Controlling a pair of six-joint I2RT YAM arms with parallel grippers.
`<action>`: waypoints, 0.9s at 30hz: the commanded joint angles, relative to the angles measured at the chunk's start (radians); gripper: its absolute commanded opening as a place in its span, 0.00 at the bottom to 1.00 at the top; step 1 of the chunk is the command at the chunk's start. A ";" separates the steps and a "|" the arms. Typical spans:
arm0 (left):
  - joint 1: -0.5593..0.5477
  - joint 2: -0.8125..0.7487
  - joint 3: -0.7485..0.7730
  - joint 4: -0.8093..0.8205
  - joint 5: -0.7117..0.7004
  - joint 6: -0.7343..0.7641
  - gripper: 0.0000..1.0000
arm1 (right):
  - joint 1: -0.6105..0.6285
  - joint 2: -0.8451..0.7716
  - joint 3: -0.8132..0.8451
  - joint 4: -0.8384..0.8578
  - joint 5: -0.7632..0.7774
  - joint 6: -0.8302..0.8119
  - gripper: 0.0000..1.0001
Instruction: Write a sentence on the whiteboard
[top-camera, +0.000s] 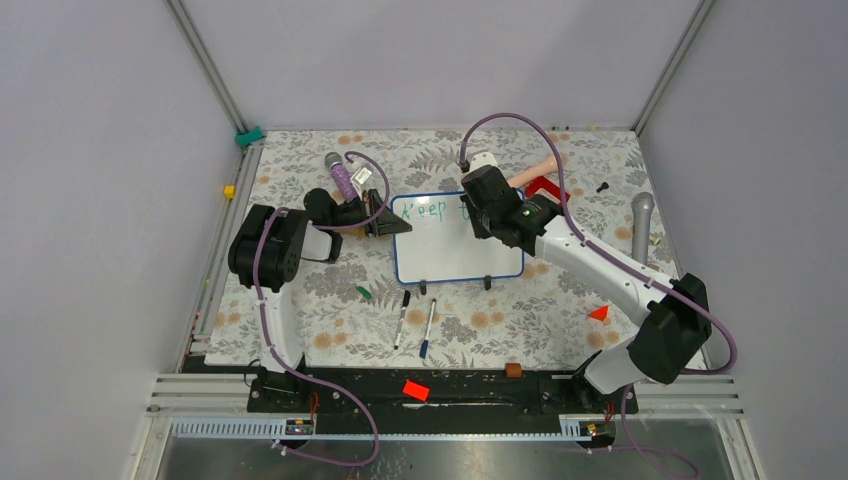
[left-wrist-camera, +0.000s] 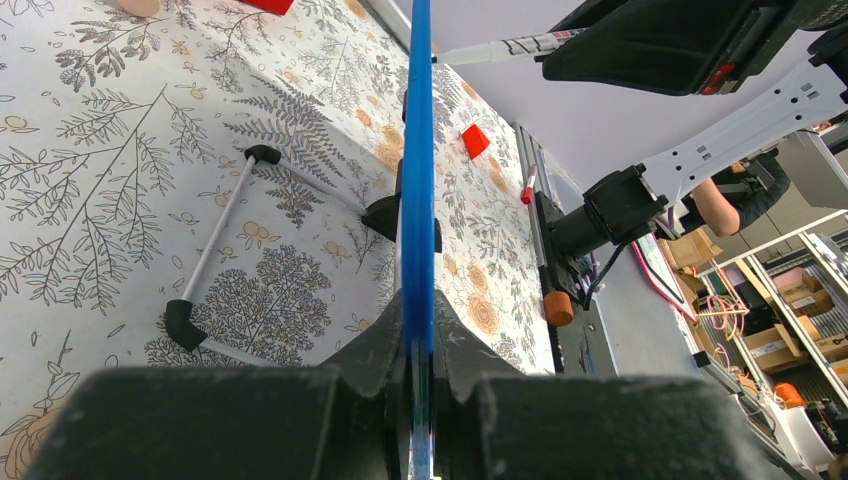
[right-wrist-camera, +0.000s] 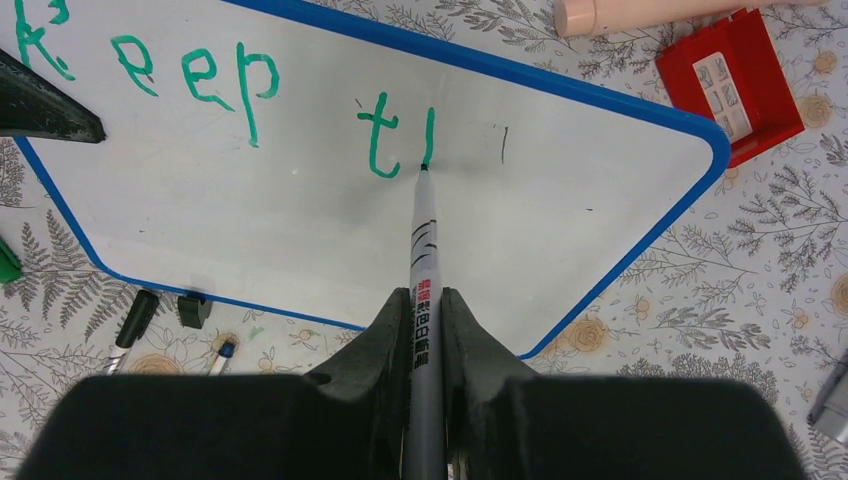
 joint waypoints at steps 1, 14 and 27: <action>-0.010 -0.051 -0.009 0.064 0.024 0.012 0.00 | -0.004 0.017 0.056 0.007 0.031 -0.017 0.00; -0.009 -0.050 -0.008 0.063 0.022 0.011 0.00 | -0.014 0.023 0.077 0.001 0.051 -0.024 0.00; -0.010 -0.052 -0.010 0.064 0.023 0.011 0.00 | -0.019 0.000 0.055 -0.009 0.068 -0.023 0.00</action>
